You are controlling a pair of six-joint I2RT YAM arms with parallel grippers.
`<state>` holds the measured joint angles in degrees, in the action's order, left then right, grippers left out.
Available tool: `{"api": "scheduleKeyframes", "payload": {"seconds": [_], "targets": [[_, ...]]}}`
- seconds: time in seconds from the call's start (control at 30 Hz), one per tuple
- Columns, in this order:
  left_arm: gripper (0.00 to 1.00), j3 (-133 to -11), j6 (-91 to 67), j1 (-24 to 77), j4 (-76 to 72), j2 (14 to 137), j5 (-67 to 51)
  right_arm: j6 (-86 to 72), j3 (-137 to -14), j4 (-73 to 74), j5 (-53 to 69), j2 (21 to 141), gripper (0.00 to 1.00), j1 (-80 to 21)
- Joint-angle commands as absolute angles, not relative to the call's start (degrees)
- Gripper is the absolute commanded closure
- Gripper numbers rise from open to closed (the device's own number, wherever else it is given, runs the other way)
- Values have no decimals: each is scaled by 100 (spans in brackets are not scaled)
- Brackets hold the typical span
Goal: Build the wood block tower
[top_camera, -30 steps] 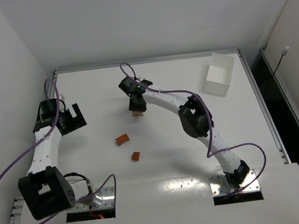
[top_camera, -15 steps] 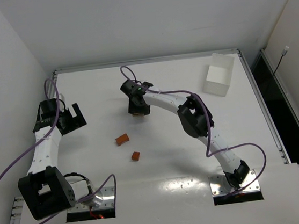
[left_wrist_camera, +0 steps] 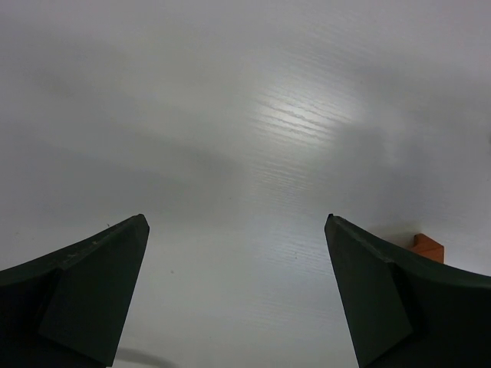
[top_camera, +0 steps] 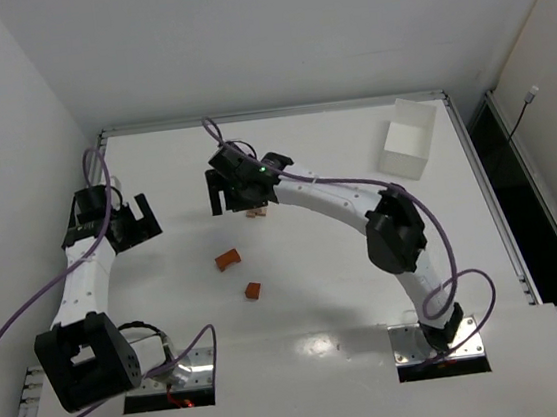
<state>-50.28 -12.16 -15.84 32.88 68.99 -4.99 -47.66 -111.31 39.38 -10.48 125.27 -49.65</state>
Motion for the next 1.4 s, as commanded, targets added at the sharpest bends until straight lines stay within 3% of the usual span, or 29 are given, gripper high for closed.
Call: {"api": "scheduleKeyframes", "payload": {"seconds": [0.0,0.17,0.27,0.4,0.47,0.57,0.93,1.1,1.37], "targets": [[0,-5019,-1257,-1617,3146,6566,-580,-4246,-10996,3560,-1344,11814,24,-5150],[0,-5019,-1257,-1617,3146,6372,-378,-1649,-10092,2989,-705,10865,8,-5177],[0,-5071,-1257,-1722,3199,6372,-325,595,-8871,2777,269,10285,6,-4976],[0,-5203,-1205,-1933,3313,6556,-509,2826,-6922,2015,1221,8960,18,-4571],[0,-5334,-1204,-1934,3313,6714,-562,3895,-6794,2187,1850,8851,25,-4404],[0,-5466,-1204,-1934,3366,6960,-720,4655,-7240,2802,2703,9139,26,-4272],[0,-5643,-1204,-1934,3366,7365,-809,5633,-11844,5876,4077,12277,30,-4526],[0,-5643,-1204,-1934,3366,7418,-747,5985,-11937,6275,4026,12612,32,-4728],[0,-5695,-1204,-1934,3366,7637,-694,5354,-11452,5434,3841,12752,32,-5045]]}}
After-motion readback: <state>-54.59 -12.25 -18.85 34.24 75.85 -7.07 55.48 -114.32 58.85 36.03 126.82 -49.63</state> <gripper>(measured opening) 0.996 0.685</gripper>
